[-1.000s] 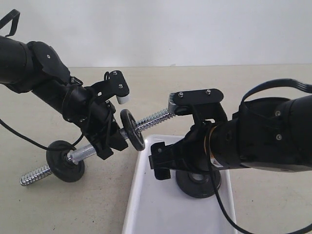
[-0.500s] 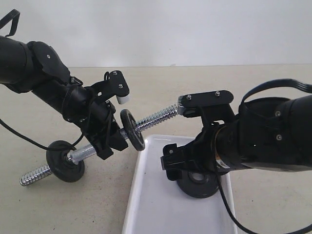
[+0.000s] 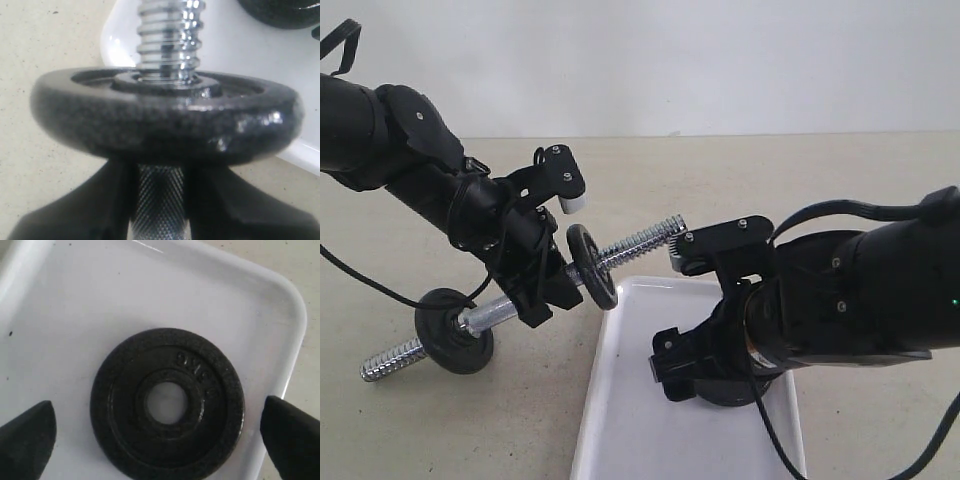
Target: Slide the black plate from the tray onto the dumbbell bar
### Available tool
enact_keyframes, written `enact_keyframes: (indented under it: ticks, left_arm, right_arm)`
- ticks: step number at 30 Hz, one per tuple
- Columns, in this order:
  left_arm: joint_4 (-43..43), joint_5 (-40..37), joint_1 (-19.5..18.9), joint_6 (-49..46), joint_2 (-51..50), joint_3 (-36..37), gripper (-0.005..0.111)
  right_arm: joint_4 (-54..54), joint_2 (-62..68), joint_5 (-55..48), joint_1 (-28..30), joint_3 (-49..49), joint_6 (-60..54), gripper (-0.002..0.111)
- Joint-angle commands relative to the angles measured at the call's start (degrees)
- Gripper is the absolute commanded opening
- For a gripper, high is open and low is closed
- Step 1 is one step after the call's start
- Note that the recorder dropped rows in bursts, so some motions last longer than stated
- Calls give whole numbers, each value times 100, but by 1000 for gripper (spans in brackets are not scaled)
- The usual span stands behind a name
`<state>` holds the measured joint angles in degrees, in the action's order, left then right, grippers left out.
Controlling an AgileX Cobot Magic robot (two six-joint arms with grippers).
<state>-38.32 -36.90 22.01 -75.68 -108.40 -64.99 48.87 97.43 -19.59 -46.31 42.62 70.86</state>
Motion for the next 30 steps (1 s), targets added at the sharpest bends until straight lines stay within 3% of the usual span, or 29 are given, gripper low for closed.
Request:
enact_keyframes:
  ticks: [1, 21, 30]
  left_arm:
    - [-386, -23, 26, 20, 251, -97, 4]
    - [-386, -59, 26, 20, 251, -97, 4]
    - [-386, -68, 26, 20, 251, -97, 4]
  right_arm:
    - [206, 30, 139, 6, 7, -29, 105]
    - [522, 440, 149, 408, 93, -67, 105]
    - [478, 497, 732, 408, 93, -59, 105]
